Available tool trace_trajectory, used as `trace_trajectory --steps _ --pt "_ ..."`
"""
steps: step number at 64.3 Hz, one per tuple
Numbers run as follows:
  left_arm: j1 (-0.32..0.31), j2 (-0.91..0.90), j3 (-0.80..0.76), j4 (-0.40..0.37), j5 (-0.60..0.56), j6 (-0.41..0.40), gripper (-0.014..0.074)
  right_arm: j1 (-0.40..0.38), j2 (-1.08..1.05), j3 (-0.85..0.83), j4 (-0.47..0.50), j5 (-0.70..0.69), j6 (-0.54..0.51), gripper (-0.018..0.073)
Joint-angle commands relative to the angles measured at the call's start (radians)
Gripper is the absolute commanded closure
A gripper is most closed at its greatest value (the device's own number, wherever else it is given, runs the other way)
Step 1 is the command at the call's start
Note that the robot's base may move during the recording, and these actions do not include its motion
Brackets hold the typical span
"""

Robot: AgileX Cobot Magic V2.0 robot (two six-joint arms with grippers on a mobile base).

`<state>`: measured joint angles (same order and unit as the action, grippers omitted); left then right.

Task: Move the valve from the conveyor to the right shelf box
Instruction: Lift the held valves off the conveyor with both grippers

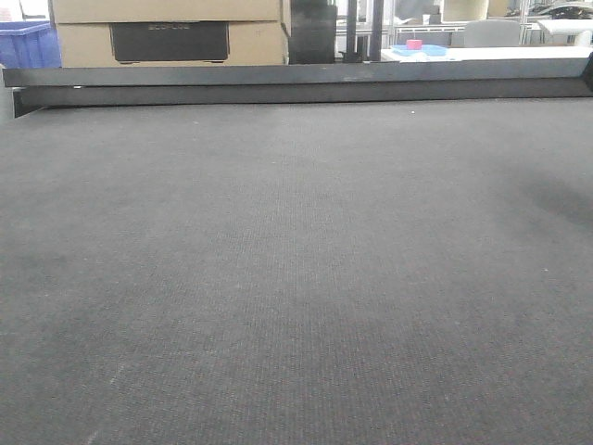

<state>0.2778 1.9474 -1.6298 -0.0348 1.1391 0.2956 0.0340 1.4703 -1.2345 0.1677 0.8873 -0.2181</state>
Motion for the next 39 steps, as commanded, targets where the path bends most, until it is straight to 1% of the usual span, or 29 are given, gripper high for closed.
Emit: trace_trajectory --steps 1,10,14,17,19,21,28,29,35,39 --pt "0.005 0.011 -0.012 -0.01 -0.004 0.001 -0.0002 0.0 -0.02 -0.002 0.004 -0.035 -0.009 0.0712" --pt "0.005 0.012 -0.009 -0.01 -0.004 -0.001 0.0006 0.0 -0.02 -0.002 0.004 -0.035 -0.009 0.0712" --pt "0.005 0.012 -0.009 -0.01 -0.003 -0.001 0.0041 0.0 -0.02 -0.002 0.004 -0.037 -0.009 0.0712" --pt "0.005 0.012 -0.009 -0.01 -0.001 -0.014 0.0085 0.0 -0.02 -0.002 0.004 -0.037 -0.009 0.0712" --pt "0.005 0.012 -0.009 -0.01 0.004 -0.018 0.0125 0.0 -0.02 -0.002 0.004 -0.037 -0.009 0.0712" --pt "0.005 0.012 -0.009 -0.01 0.008 -0.018 0.0188 0.0 -0.02 -0.002 0.004 -0.037 -0.009 0.0712" --pt "0.005 0.012 -0.009 -0.01 0.037 -0.018 0.0432 0.0 -0.02 -0.002 0.004 -0.039 -0.009 0.0712" --pt "0.005 0.012 -0.009 -0.01 0.04 -0.018 0.0485 0.0 -0.02 -0.002 0.004 -0.039 -0.009 0.0712" --pt "0.005 0.012 -0.009 -0.01 0.057 -0.018 0.0699 0.0 -0.02 -0.002 0.004 -0.047 -0.009 0.0712" --pt "0.005 0.005 -0.016 -0.023 0.081 -0.021 0.0708 0.0 -0.02 -0.002 0.004 -0.053 -0.009 0.0712"
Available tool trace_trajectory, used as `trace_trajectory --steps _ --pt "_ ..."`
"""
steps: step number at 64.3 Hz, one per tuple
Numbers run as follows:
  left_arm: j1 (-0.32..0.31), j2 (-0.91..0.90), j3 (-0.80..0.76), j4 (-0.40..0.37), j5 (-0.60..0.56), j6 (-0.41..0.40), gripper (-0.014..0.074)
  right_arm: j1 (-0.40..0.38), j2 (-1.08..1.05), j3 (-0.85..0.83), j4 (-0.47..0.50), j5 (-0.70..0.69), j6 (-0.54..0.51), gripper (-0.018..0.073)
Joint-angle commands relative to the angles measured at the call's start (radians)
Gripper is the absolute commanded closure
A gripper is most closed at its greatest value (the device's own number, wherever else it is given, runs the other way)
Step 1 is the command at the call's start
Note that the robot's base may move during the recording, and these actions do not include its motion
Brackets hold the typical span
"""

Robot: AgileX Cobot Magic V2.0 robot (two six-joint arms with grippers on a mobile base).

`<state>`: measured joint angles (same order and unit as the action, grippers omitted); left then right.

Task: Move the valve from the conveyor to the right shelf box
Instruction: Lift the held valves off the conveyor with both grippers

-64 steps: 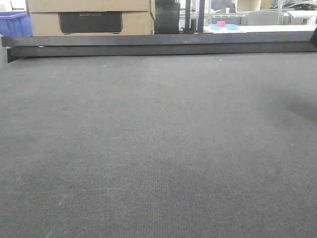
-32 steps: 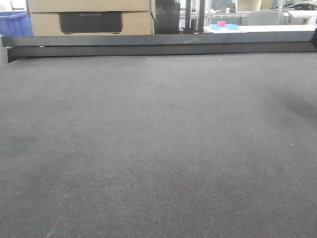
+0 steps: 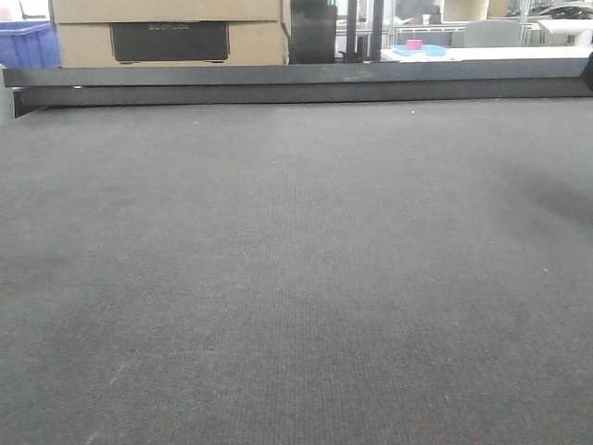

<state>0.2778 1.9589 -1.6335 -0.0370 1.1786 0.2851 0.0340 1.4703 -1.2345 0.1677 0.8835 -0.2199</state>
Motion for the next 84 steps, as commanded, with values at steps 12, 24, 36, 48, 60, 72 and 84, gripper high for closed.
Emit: trace_trajectory --steps 12,24,36,48,60,72,84 --pt "-0.029 -0.072 -0.044 -0.043 0.042 -0.055 0.0708 0.0 -0.028 -0.002 0.004 -0.06 -0.007 0.0712" --pt "-0.114 -0.173 -0.096 -0.015 0.042 -0.095 0.0708 0.0 -0.066 -0.025 0.004 -0.071 -0.007 0.0712" --pt "-0.194 -0.264 -0.162 -0.009 0.042 -0.14 0.0708 0.0 -0.107 -0.082 0.004 -0.073 -0.007 0.0712" --pt "-0.254 -0.363 -0.215 -0.009 0.042 -0.167 0.0708 0.0 -0.16 -0.14 0.006 -0.069 -0.007 0.0712" --pt "-0.284 -0.468 -0.215 -0.009 0.042 -0.195 0.0708 0.0 -0.245 -0.153 0.03 -0.059 -0.007 0.0712" --pt "-0.284 -0.557 -0.206 -0.009 0.023 -0.219 0.0708 0.0 -0.335 -0.122 0.03 -0.044 -0.007 0.0712" --pt "-0.284 -0.654 -0.111 -0.007 -0.038 -0.238 0.0708 0.0 -0.407 -0.026 0.03 -0.073 -0.007 0.0712"
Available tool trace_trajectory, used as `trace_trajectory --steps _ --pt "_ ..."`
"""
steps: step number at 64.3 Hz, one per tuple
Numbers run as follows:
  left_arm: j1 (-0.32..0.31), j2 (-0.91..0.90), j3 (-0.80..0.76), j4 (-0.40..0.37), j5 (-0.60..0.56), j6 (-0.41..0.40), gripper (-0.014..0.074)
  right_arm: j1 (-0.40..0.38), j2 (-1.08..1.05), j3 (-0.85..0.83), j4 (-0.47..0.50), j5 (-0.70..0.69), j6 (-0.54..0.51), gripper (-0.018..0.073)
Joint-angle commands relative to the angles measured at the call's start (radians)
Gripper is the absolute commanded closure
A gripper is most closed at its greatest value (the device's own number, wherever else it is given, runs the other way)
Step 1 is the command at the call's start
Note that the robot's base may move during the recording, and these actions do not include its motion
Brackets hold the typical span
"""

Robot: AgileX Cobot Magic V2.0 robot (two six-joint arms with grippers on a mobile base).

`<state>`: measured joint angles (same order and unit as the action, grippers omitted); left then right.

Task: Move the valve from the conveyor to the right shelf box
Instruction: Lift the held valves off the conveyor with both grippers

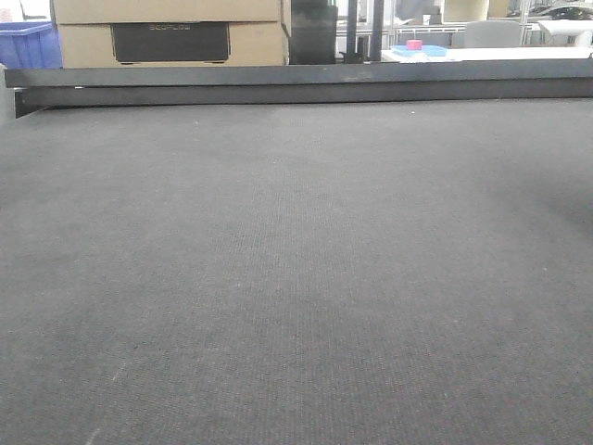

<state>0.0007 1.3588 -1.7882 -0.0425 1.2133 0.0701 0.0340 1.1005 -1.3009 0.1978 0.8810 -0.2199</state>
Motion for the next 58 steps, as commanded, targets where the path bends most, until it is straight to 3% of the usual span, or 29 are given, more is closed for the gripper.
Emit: trace_trajectory --steps 1,20,28,40,58 --pt "-0.007 -0.067 0.057 -0.001 -0.083 -0.023 0.0708 0.0 -0.043 0.05 0.0 -0.076 -0.007 0.0712" --pt "-0.007 -0.279 0.414 -0.001 -0.296 -0.027 0.0708 0.0 -0.191 0.276 0.0 -0.207 -0.007 0.0712" --pt "-0.007 -0.37 0.539 -0.001 -0.413 -0.027 0.0708 0.0 -0.257 0.297 0.0 -0.257 -0.007 0.0712" --pt "-0.007 -0.413 0.566 -0.001 -0.456 -0.027 0.0708 0.0 -0.307 0.297 0.0 -0.34 -0.007 0.0712" --pt "-0.007 -0.417 0.566 -0.001 -0.469 -0.027 0.0708 0.0 -0.309 0.297 0.0 -0.351 -0.007 0.0712"
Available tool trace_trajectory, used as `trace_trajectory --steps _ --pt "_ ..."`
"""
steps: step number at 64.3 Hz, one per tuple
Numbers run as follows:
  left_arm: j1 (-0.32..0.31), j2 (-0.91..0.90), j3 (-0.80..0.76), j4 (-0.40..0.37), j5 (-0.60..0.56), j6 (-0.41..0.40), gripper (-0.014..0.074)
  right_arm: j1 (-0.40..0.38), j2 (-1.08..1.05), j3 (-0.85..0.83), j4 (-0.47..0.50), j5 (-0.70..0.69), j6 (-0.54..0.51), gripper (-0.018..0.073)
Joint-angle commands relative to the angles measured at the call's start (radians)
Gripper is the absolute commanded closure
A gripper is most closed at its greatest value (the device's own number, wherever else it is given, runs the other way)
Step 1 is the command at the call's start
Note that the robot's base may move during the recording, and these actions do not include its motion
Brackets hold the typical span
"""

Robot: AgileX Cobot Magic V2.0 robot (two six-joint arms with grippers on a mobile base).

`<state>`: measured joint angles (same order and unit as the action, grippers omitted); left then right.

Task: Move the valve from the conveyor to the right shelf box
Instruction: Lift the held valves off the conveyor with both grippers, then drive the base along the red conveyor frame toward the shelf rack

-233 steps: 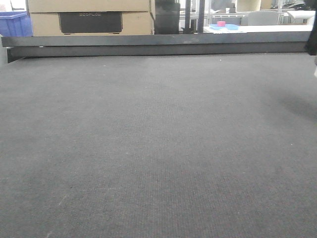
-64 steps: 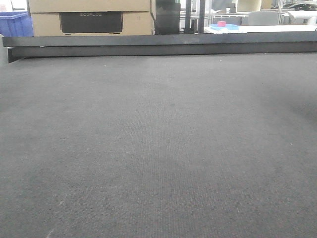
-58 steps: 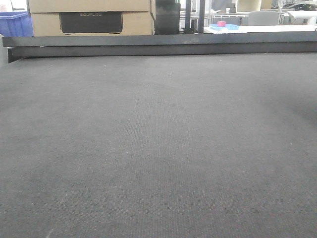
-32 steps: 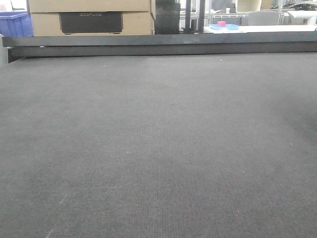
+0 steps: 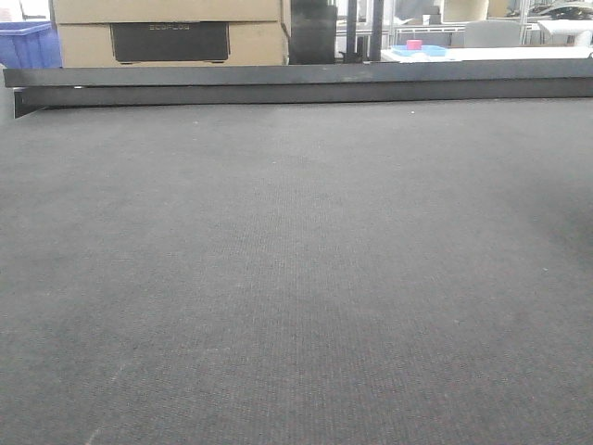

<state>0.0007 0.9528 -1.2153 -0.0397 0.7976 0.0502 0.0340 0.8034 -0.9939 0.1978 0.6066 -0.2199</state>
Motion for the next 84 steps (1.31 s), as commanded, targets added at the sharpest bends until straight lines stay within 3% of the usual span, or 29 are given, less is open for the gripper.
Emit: trace_trajectory --steps 1,35,84 --pt "-0.007 -0.011 -0.007 -0.004 -0.053 -0.008 0.0708 0.0 -0.012 -0.01 0.0 -0.076 -0.007 0.0712" --pt "-0.007 -0.011 -0.007 -0.004 -0.161 -0.008 0.0708 0.0 -0.012 -0.01 0.0 -0.075 -0.007 0.0712" --pt "-0.007 -0.011 -0.007 -0.002 -0.161 -0.008 0.0708 0.0 -0.008 -0.01 0.0 -0.077 -0.007 0.0712"
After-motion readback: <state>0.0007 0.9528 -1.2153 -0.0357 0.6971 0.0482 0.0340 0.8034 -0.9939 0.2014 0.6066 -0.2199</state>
